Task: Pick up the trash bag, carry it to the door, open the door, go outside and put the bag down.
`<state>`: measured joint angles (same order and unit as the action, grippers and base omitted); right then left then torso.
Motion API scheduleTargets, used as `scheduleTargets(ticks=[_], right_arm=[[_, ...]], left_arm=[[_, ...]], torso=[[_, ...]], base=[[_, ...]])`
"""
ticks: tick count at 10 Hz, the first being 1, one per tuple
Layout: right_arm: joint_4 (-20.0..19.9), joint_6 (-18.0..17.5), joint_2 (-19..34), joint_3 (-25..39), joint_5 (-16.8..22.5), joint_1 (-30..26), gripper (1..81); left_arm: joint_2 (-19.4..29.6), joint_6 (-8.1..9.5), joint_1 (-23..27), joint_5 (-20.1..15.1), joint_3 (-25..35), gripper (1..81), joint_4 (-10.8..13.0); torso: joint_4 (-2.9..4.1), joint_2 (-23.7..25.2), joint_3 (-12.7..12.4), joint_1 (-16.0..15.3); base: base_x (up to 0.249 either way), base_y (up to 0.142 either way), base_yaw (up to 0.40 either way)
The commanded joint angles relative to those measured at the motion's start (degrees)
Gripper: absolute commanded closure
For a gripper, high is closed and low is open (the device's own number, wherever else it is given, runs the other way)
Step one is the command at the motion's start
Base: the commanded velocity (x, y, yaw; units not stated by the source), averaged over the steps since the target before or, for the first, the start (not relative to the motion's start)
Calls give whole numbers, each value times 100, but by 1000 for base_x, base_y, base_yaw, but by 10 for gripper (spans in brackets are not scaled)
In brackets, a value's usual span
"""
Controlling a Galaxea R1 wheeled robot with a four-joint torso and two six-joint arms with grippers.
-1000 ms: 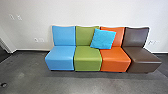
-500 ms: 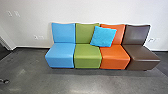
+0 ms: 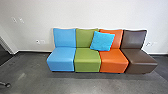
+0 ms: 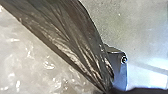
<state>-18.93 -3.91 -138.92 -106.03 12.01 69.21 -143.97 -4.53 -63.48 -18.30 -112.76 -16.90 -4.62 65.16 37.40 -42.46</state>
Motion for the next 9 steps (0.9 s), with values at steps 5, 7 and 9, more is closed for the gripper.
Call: scheduleTargets(ticks=[5, 7, 9], right_arm=[[-67, 49, -332, -566, 65, 203, 10], [-67, 163, -630, -953, -5, 406, 10], [-58, 216, -824, -1103, -23, 608, 10]], left_arm=[[-844, -56, -460, -200, -941, 811, 406], [-1073, -65, -662, -165, -1292, 811, 442], [-1363, -65, -864, -86, -1802, 811, 547]], torso=[[0, -1298, -74, 840], [0, -1711, -76, 1106], [0, -2135, -76, 1386]], base=[[0, 0, 0], [0, 0, 0], [0, 0, 0]])
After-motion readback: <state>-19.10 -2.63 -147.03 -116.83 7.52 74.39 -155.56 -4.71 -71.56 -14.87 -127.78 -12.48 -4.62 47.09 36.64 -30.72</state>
